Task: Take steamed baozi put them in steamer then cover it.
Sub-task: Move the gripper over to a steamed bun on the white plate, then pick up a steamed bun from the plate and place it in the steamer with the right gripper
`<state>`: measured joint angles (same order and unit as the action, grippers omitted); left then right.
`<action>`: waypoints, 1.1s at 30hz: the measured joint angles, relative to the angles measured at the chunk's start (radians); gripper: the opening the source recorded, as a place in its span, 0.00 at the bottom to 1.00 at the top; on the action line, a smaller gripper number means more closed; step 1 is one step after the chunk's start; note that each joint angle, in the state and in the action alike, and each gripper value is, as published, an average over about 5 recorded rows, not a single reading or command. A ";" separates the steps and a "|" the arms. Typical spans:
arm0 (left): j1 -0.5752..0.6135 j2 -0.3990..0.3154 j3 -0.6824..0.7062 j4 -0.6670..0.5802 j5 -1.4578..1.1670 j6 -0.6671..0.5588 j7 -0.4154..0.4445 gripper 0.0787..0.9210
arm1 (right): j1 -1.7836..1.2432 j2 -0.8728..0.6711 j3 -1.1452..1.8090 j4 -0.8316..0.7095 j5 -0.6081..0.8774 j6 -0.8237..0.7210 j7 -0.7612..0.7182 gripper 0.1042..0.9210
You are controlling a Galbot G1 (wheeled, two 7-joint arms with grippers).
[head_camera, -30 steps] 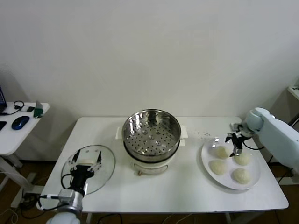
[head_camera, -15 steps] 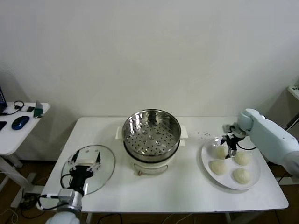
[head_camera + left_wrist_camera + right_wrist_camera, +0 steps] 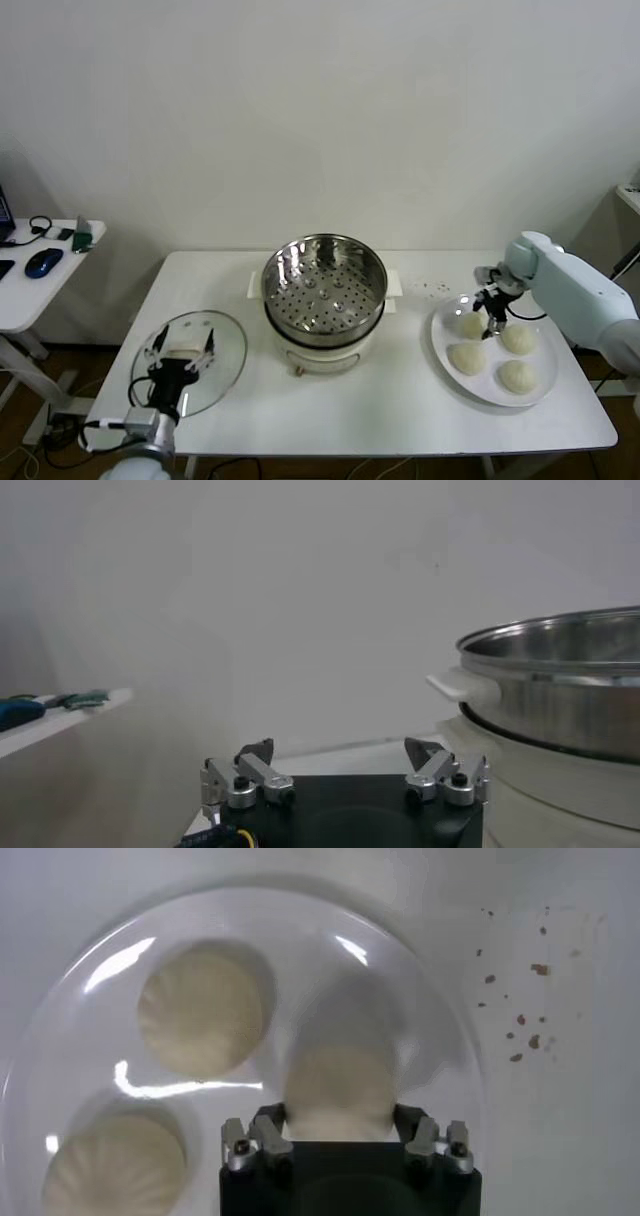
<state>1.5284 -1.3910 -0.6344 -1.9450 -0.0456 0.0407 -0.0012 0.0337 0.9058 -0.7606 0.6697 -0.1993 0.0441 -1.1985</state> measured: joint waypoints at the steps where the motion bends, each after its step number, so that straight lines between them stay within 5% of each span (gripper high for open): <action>1: 0.001 0.000 0.000 0.000 0.000 0.000 0.000 0.88 | 0.002 -0.002 -0.002 0.004 0.002 0.000 0.000 0.71; 19: 0.018 0.011 -0.002 -0.017 -0.010 -0.004 0.002 0.88 | 0.297 -0.037 -0.267 0.216 0.177 0.033 -0.009 0.69; 33: 0.040 0.016 -0.001 -0.032 -0.020 -0.008 0.009 0.88 | 0.613 0.143 -0.456 0.331 0.225 0.168 -0.016 0.69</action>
<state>1.5681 -1.3749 -0.6354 -1.9774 -0.0656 0.0330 0.0074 0.6470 1.0484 -1.2165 1.0006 0.0253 0.2122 -1.2148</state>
